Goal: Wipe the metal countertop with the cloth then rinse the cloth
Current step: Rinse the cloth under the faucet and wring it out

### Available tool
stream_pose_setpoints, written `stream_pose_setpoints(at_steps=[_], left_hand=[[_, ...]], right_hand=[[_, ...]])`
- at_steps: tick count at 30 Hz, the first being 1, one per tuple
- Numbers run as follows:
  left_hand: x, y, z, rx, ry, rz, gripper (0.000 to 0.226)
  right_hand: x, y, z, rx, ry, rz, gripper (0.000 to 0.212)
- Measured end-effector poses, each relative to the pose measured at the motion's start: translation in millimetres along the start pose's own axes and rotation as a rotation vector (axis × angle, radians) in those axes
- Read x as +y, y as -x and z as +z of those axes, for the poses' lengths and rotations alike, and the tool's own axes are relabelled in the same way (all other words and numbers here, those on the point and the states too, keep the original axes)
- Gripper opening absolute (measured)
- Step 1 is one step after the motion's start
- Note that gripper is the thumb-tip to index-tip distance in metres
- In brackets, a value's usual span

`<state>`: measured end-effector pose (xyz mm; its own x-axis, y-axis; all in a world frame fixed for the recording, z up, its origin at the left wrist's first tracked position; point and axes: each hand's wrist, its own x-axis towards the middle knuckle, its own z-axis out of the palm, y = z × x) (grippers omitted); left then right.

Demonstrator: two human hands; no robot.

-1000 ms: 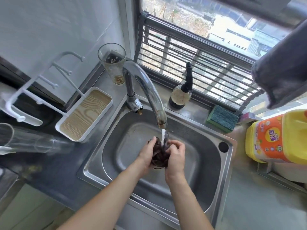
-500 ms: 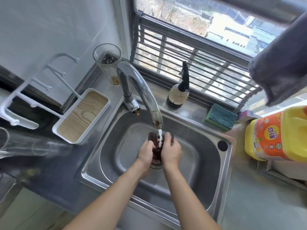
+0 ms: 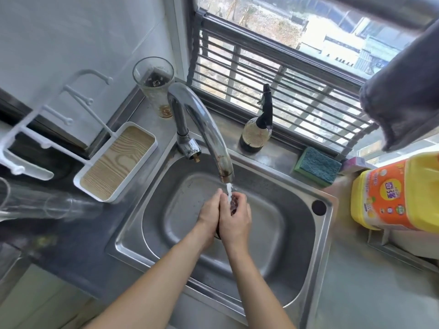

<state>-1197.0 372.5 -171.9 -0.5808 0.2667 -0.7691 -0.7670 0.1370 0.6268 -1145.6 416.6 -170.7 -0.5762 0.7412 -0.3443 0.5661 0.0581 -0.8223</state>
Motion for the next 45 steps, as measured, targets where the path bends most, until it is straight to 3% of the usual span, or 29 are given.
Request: stream_pose_setpoints(at_steps=[3,6,10,15,18,20,22,26,28,31,34,36,38,40,42,45], left_hand=[[-5.4,0.8,-1.7,0.047,-0.032,0.102,0.034],[-8.2,1.6,1.8,0.082,0.013,0.060,0.030],[-11.1,2.1,2.1,0.082,-0.028,0.071,0.031],[-20.1,-4.8,-5.5,-0.069,-0.136,0.181,0.025],[-27.9,-11.0,-15.3,-0.032,-0.073,0.176,0.005],[-26.1,-15.3,-23.9,0.024,0.099,0.047,0.009],[-22.2,-19.7,-29.8,0.023,0.168,-0.100,0.024],[-12.6,-28.6,-25.1,0.117,0.086,-0.136,0.046],[-8.6,-30.6,-20.0,0.142,0.054,-0.119,0.048],[-7.1,-27.5,-18.8,-0.013,-0.004,-0.188,0.049],[-7.7,-20.0,-23.8,-0.255,0.113,-0.233,0.055],[-11.8,-23.9,-24.1,-0.171,0.084,-0.106,0.039],[-15.1,-30.3,-23.2,0.062,-0.024,0.042,0.031],[-16.2,-36.1,-23.6,0.265,0.045,0.076,0.021],[-14.0,-40.9,-22.2,0.295,0.143,0.043,0.015],[-11.5,-36.9,-18.0,0.188,0.156,-0.069,0.024]], right_hand=[[-8.0,-13.0,3.3,0.086,-0.031,0.069,0.034],[-9.0,-18.3,4.5,0.128,-0.023,0.179,0.046],[-4.9,-25.5,5.3,0.155,-0.026,0.304,0.048],[5.3,-41.3,-4.9,0.075,-0.012,0.515,0.041],[6.7,-52.6,-12.4,0.099,-0.320,0.749,0.033],[2.6,-51.3,-18.4,0.034,-0.592,0.833,0.043],[2.6,-43.3,-21.9,-0.076,-0.659,0.753,0.049],[9.1,-7.3,-9.5,-0.130,0.020,0.153,0.038],[7.6,4.6,-1.1,-0.047,0.144,0.017,0.034],[0.3,-5.0,-5.1,0.040,0.073,0.040,0.034],[-10.1,-22.7,-10.6,0.044,0.069,0.125,0.045],[-11.7,-29.6,-13.2,0.136,0.117,0.191,0.038],[-9.2,-30.1,-17.2,0.221,0.046,0.261,0.038],[-5.4,-20.1,-15.5,0.223,-0.004,0.218,0.034],[0.0,1.1,-3.4,0.158,0.055,0.055,0.030],[1.4,16.4,14.0,0.053,0.171,-0.075,0.037]])
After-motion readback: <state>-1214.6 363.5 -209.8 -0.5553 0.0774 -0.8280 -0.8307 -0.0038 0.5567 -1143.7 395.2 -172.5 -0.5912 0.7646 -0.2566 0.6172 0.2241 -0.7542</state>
